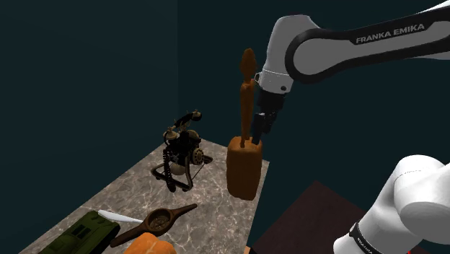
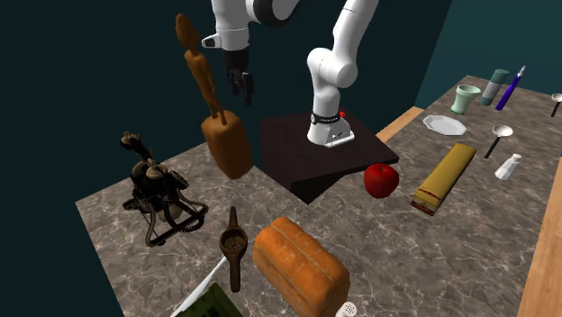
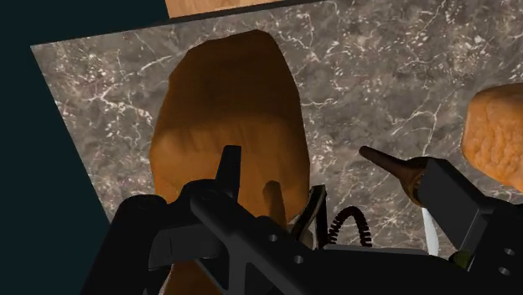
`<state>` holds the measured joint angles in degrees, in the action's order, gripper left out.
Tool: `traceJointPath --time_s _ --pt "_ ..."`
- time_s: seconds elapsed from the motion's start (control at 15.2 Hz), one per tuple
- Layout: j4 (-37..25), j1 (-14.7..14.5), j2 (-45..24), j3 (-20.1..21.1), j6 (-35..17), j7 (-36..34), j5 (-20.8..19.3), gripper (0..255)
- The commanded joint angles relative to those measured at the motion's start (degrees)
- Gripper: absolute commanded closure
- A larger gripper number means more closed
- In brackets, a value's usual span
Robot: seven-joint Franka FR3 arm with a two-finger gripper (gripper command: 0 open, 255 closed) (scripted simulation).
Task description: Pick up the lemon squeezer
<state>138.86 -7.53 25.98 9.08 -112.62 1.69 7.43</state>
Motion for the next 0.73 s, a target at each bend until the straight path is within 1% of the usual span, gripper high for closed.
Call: traceJointPath --time_s 0.0,0.33,0.66 --pt "-1.16 -0.80 -4.33 1.78 -3.39 -0.99 0.06 0" --pt "-4.22 -2.08 -14.11 5.14 -10.27 -2.96 -1.34 0" --pt "-8.90 -3.39 -24.51 7.95 -15.85 -5.88 -4.73 0"
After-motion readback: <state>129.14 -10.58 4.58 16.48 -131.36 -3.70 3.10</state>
